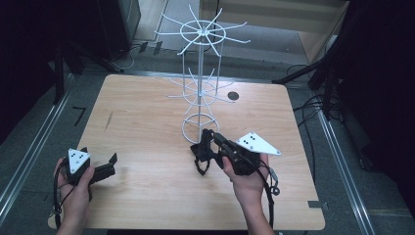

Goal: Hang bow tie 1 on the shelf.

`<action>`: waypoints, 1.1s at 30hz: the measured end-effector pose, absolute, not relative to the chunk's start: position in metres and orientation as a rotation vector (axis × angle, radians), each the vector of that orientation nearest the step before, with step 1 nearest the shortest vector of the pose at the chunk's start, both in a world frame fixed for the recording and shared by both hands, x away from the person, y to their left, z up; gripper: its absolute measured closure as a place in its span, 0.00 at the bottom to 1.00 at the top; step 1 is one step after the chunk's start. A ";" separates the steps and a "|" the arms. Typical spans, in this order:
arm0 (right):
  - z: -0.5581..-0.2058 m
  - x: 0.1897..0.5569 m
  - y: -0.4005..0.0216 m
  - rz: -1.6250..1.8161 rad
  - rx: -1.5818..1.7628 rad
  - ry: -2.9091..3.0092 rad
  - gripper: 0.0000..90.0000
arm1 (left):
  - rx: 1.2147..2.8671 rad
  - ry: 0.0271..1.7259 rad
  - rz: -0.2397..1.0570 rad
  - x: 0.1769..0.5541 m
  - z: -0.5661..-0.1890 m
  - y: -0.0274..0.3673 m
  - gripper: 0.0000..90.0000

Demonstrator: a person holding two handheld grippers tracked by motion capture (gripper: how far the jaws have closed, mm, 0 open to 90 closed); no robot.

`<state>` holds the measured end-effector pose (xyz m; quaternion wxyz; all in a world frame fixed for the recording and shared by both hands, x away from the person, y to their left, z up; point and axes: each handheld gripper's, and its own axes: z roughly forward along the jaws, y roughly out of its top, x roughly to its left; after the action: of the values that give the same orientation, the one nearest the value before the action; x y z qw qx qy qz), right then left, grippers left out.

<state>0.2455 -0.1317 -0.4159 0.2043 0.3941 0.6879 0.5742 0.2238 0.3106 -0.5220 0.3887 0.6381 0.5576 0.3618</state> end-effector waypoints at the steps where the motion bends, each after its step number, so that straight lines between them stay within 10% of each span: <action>1: -0.415 0.246 -0.132 1.603 1.100 1.915 1.00 | 1.623 1.417 0.920 0.224 -0.522 0.311 0.00; 33: -0.383 0.260 -0.134 1.626 1.069 1.869 1.00 | 1.622 1.420 0.913 0.224 -0.522 0.311 0.00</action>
<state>0.2604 -0.1335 -0.3835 0.2197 0.3866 0.6757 0.5880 0.2240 0.3113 -0.5220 0.3895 0.6381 0.5587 0.3592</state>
